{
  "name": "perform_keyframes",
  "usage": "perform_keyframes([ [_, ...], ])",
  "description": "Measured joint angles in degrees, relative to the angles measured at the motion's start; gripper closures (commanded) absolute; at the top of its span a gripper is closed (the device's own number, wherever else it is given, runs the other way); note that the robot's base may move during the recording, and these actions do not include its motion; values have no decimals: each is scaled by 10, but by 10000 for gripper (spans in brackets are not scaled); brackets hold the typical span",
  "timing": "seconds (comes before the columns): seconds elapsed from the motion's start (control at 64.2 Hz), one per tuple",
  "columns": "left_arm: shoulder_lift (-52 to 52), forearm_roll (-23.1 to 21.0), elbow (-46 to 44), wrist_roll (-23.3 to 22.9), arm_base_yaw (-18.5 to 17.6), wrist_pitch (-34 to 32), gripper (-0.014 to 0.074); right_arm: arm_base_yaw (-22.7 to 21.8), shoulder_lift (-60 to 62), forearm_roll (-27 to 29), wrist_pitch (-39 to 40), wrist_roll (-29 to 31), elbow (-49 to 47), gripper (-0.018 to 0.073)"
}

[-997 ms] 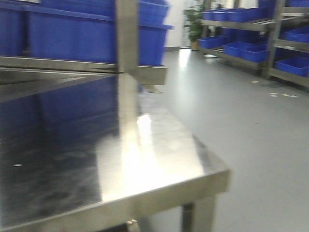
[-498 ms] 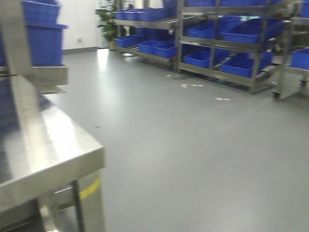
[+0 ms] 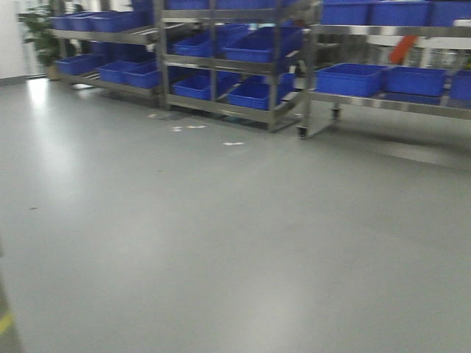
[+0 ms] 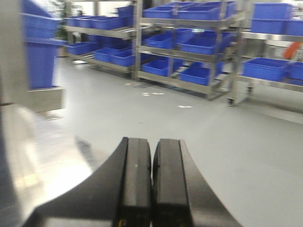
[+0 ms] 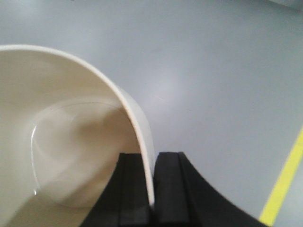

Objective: Move white bin to right shelf second layer
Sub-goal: 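Drive past the racks of blue bins, keeping the white bin gripped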

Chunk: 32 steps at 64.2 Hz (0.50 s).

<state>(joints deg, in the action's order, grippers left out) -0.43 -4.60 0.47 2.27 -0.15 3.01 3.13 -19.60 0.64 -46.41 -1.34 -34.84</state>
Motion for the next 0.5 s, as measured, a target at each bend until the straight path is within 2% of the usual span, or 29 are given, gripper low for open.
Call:
perform_keyframes([
  [0.498,0,0,0,0,0,0,512,0,0,0,0,0,0,511],
])
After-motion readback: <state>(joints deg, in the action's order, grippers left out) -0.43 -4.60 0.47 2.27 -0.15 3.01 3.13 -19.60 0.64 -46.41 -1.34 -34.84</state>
